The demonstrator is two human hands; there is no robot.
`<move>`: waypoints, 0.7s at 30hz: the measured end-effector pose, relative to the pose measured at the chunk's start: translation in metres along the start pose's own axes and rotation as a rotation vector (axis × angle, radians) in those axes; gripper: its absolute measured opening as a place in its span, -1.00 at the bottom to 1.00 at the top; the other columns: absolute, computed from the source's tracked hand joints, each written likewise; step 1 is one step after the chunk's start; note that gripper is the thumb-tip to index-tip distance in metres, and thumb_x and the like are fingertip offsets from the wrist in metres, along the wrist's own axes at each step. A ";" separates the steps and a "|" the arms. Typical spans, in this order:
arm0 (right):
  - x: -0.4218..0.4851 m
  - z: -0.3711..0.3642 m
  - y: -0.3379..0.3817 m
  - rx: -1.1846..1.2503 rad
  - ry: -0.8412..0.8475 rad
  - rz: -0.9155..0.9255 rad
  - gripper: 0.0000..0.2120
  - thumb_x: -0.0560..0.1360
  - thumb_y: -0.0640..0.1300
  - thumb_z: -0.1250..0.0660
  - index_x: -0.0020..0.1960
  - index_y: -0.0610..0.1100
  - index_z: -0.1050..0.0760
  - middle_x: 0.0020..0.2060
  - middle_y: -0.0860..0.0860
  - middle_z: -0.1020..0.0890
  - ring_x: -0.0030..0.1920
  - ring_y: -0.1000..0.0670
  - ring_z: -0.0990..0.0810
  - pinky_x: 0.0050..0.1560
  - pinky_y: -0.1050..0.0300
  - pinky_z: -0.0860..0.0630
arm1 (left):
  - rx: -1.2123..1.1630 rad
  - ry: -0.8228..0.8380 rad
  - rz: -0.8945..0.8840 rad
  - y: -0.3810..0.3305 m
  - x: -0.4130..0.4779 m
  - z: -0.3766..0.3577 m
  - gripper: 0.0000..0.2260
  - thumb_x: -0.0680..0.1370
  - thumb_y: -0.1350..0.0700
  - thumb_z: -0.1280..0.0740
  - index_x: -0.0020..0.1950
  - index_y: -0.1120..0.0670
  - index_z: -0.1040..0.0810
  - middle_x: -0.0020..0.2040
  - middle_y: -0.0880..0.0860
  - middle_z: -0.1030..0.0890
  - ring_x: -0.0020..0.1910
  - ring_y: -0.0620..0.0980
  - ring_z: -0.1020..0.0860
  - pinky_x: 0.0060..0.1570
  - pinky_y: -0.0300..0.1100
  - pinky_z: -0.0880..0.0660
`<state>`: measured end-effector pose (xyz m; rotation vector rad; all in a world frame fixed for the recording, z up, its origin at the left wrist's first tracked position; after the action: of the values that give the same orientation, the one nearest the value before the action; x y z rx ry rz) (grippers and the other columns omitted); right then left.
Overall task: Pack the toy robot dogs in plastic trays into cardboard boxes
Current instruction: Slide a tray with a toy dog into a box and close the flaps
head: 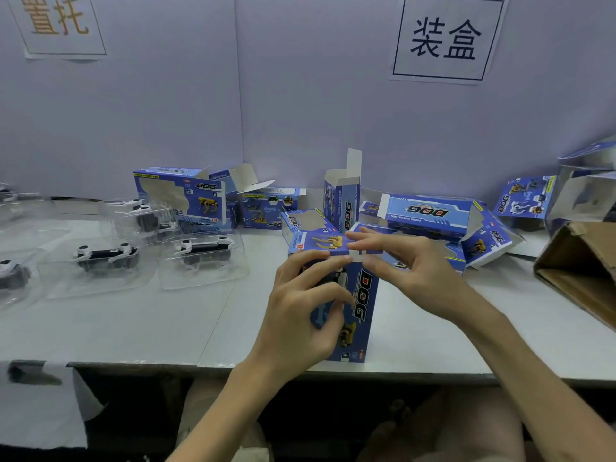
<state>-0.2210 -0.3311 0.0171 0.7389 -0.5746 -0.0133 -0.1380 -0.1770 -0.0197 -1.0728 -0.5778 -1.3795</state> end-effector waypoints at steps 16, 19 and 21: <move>0.008 0.009 0.003 -0.046 -0.138 -0.029 -0.86 0.56 -0.22 -0.38 0.02 -0.01 -0.63 0.07 0.13 -0.70 0.13 0.22 -0.63 0.23 -0.03 -0.56 | -0.035 0.018 0.076 -0.010 0.015 -0.005 -0.89 0.41 0.19 -0.41 -0.15 0.00 -0.70 0.23 -0.11 -0.61 0.26 -0.03 -0.46 0.27 -0.02 -0.31; 0.004 0.008 0.003 -0.049 -0.122 -0.005 -0.88 0.56 -0.20 -0.39 -0.04 -0.01 -0.65 0.07 0.16 -0.70 0.15 0.25 -0.61 0.17 0.04 -0.60 | -0.046 -0.005 0.063 -0.011 0.016 -0.008 -0.90 0.42 0.19 -0.42 -0.15 0.02 -0.71 0.17 -0.10 -0.64 0.22 -0.03 -0.49 0.25 -0.03 -0.33; -0.001 0.006 0.000 -0.011 -0.094 -0.006 -0.87 0.57 -0.19 -0.37 0.02 0.00 -0.65 0.13 0.17 -0.68 0.23 0.22 -0.57 0.13 0.03 -0.61 | -0.049 -0.037 0.036 -0.009 0.015 -0.008 -0.90 0.45 0.22 -0.42 -0.12 0.05 -0.71 0.15 -0.08 -0.65 0.22 -0.03 -0.50 0.24 -0.03 -0.37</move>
<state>-0.2247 -0.3350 0.0199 0.7317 -0.6616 -0.0570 -0.1465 -0.1901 -0.0076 -1.1456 -0.5514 -1.3506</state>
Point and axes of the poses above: each hand's wrist, its own x-axis towards the middle knuckle, its own z-axis out of the back of the hand, y = z × x, the point moved 5 cm from there along x, towards the middle knuckle
